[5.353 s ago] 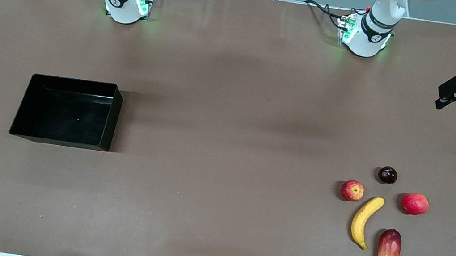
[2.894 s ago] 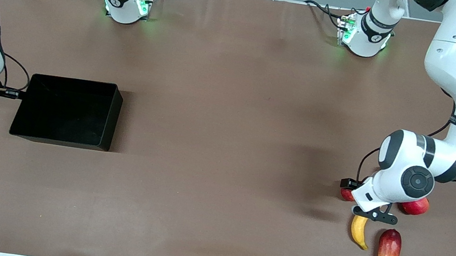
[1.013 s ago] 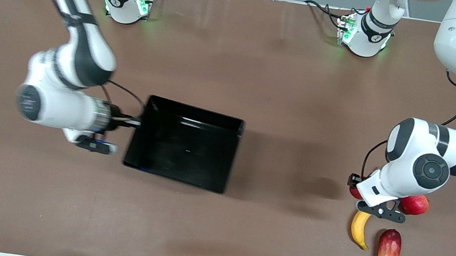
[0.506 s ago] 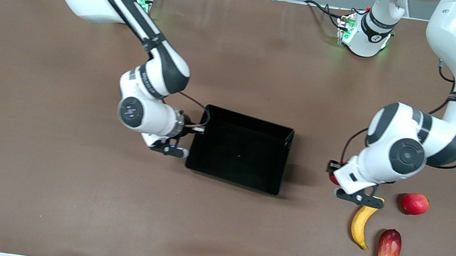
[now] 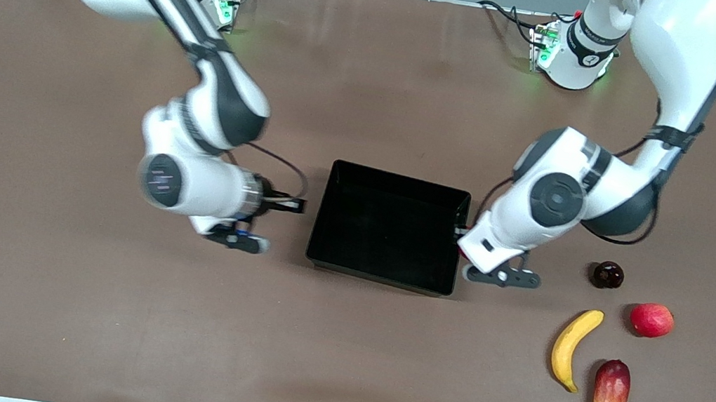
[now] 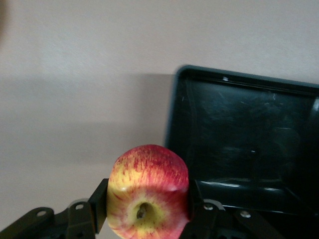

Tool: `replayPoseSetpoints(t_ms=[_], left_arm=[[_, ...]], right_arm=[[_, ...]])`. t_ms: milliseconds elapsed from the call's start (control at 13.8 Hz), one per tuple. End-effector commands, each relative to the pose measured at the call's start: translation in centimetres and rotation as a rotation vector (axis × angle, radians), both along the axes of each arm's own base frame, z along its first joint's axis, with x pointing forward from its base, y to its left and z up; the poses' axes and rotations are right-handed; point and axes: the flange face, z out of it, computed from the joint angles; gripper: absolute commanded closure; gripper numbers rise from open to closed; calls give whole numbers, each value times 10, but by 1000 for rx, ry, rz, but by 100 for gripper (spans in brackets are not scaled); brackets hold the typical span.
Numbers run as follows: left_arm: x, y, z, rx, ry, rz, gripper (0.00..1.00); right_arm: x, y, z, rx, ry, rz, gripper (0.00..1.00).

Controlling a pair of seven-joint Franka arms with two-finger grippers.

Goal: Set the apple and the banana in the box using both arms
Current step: 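Lower the apple into the box while the right gripper withdraws, then open the left gripper to release the apple and move back toward the banana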

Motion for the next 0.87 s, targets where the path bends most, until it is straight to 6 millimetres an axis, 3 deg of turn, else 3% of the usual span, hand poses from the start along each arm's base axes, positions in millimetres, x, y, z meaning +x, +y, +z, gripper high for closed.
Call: replayPoseSetpoints(t_ms=[0, 72, 217, 434, 506, 723, 796], left_arm=[[-11, -44, -16, -23, -38, 10, 100], [-16, -56, -24, -31, -41, -1, 100], [-19, -65, -41, -35, -39, -19, 100], [-32, -81, -75, -15, -2, -68, 100], [-37, -86, -84, -6, 7, -82, 100], [-40, -85, -109, 12, 35, -87, 100], [-42, -88, -113, 14, 41, -92, 99]], right_arm=[[4, -66, 76, -77, -43, -35, 0], [6, -94, 101, -85, -84, -55, 0], [3, -143, 131, -75, -114, 13, 0], [-16, -215, 195, -112, -223, 51, 0], [-19, -241, 202, -144, -217, 27, 0], [-31, -287, 231, -214, -210, -35, 0], [-33, -304, 249, -214, -223, -59, 0]])
